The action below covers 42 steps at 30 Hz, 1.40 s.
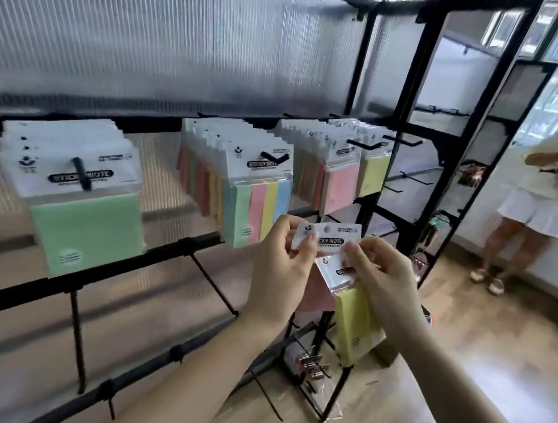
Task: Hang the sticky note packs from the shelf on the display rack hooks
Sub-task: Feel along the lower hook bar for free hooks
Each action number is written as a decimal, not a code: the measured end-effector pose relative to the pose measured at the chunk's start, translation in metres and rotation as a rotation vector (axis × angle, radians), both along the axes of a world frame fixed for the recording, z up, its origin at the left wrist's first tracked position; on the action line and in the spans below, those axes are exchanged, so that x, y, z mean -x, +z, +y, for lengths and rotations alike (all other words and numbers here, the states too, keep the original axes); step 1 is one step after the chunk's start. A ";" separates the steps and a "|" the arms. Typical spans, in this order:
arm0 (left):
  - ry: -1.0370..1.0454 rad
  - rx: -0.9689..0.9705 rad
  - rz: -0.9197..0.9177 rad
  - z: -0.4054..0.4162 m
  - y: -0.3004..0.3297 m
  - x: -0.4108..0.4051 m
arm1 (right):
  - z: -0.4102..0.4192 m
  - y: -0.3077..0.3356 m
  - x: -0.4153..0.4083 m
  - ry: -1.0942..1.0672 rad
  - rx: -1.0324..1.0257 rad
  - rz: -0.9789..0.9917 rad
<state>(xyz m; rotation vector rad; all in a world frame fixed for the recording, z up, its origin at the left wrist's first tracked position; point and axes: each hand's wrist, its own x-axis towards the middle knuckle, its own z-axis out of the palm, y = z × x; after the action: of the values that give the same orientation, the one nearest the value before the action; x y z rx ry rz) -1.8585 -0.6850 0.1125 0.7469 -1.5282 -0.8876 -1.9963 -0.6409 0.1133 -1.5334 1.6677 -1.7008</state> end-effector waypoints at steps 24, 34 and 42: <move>0.274 0.178 0.083 -0.070 0.077 0.123 | -0.121 0.073 0.123 0.493 0.279 -0.009; 0.470 0.195 0.072 -0.072 0.071 0.139 | -0.147 0.075 0.136 0.616 0.202 0.047; 0.730 0.191 -0.031 -0.077 0.064 0.142 | -0.160 0.071 0.137 0.655 0.142 0.102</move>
<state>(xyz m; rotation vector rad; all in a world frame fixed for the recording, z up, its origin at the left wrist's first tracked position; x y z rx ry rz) -2.0009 -0.7618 0.1764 1.0762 -1.2007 -0.1836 -2.1333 -0.8013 0.1842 -1.9729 0.9248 -1.4119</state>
